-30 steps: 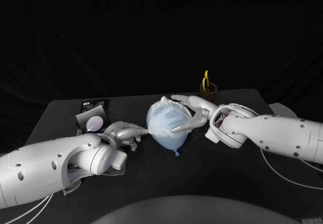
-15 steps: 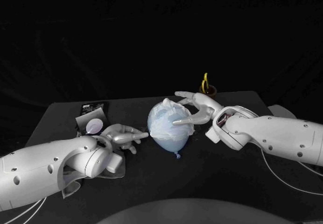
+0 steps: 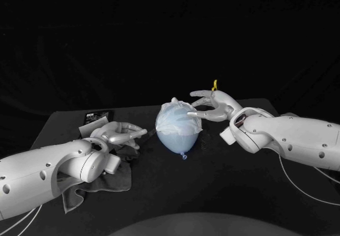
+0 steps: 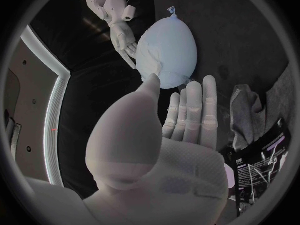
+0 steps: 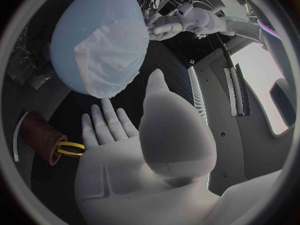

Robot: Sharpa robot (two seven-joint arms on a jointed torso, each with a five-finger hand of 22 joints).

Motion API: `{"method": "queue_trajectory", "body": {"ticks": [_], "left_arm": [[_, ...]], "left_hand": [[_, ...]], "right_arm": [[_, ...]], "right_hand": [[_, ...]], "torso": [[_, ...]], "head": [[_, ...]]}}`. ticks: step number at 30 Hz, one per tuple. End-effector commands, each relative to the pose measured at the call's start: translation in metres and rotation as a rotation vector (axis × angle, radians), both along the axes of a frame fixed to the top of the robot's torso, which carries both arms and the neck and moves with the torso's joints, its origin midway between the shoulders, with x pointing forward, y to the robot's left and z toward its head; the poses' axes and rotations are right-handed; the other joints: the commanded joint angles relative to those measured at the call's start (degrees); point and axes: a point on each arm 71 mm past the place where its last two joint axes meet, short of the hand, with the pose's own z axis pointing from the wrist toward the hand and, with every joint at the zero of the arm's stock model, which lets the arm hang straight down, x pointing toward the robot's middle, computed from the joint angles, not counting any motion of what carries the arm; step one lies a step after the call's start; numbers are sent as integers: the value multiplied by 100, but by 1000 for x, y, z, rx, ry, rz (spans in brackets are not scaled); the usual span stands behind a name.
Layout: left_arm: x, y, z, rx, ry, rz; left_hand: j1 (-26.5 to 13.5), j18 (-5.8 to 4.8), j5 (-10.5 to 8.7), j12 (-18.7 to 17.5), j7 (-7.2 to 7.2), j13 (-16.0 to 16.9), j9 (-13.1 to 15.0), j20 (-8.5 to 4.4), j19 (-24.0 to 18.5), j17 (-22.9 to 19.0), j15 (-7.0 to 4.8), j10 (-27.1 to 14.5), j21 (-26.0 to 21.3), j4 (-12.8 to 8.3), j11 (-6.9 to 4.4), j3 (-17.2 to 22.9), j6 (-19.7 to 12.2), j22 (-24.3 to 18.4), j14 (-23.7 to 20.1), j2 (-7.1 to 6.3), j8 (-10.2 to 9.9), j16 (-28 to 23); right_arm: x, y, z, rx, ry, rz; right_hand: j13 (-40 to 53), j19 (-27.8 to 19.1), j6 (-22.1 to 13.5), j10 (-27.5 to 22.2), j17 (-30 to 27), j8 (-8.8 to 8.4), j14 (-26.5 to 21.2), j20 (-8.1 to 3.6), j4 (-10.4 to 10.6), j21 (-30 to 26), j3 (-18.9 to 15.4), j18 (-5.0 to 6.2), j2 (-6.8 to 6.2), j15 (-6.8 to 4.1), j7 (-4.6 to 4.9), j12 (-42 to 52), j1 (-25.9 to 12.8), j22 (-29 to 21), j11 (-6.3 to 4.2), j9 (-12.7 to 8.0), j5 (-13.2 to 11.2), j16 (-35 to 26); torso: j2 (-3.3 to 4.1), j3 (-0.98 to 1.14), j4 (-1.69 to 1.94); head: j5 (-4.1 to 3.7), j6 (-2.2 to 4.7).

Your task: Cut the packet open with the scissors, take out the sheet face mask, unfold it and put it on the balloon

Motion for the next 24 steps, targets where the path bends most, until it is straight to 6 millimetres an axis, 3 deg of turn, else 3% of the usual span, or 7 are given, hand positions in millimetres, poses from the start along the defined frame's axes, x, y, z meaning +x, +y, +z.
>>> {"method": "queue_trajectory", "body": {"ticks": [1,5,10,14,15,19,24], "left_arm": [[4,-2,12,-81,-132,-34],[7,-1,22,-103,-245,-29],[11,-2,29,-114,-347,-12],[15,-7,32,-120,-389,2],[16,-8,32,-120,-391,4],[21,-15,31,-119,-379,6],[33,-31,34,-96,-348,-7]], "left_hand": [[92,55,-4,-55,346,-144,-96,65,-136,-182,58,-79,-296,57,21,-44,-39,-181,-279,-1,55,-198],[239,39,-10,-164,393,-481,-326,288,-470,-616,201,-124,-1081,154,105,-161,2,-657,-970,7,174,-641],[409,-118,-7,-498,340,-899,-614,524,-1093,-1109,342,-135,-2100,224,159,-234,-2,-1249,-1684,4,118,-1189],[539,-486,-9,-1043,260,-1278,-844,543,-1706,-1611,566,-181,-2837,368,335,-270,-33,-1687,-2216,-54,-3,-1952],[584,-592,-2,-1225,197,-1287,-916,547,-2083,-1743,630,-200,-3062,455,401,-290,-94,-1827,-2309,-104,-78,-2184],[587,-645,4,-1721,61,-1289,-1069,572,-2962,-2036,755,-384,-3474,601,459,-534,-305,-2081,-2665,-298,-294,-2827],[465,-658,72,-2328,-103,-1290,-1262,579,-3530,-2278,928,-613,-3695,636,306,-1222,-741,-2188,-3416,-644,-755,-4179]], "right_arm": [[3,-2,6,71,-5,4],[9,-6,15,89,-12,7],[17,-11,26,90,-41,-1],[27,-16,38,81,-75,-17],[29,-17,41,78,-81,-20],[34,-19,47,65,-89,-21],[39,-17,51,30,-84,8]], "right_hand": [[-9,47,52,56,3,22,36,0,-4,33,41,89,57,-2,818,30,-9,12,-9,13,-37,37],[-14,168,208,124,5,82,88,-1,-16,69,78,108,172,-13,812,32,12,81,-20,57,-40,55],[-19,1433,686,478,168,245,882,-10,-67,510,100,243,509,-128,805,65,236,726,-86,174,-44,335],[-24,1788,996,634,223,346,1249,-17,-99,644,79,281,646,-172,784,27,407,835,-112,245,-41,442],[-24,1806,1036,660,231,356,1308,-17,-102,652,71,286,659,-178,785,20,427,831,-116,252,-42,458],[-18,2028,1581,976,281,541,1756,-25,-138,753,19,381,751,-276,758,30,574,820,-176,378,-32,637],[-22,2386,1988,1579,359,627,2568,-39,-203,877,-91,563,881,-502,620,31,771,764,-351,407,-39,968]], "torso": [[5,-2,2],[7,-6,9],[5,-5,6],[3,-8,3],[5,-9,0],[7,-9,-4],[7,-3,-1]], "head": [[-12,25],[-18,64],[-30,132],[-45,157],[-51,162],[-64,176],[-76,195]]}}
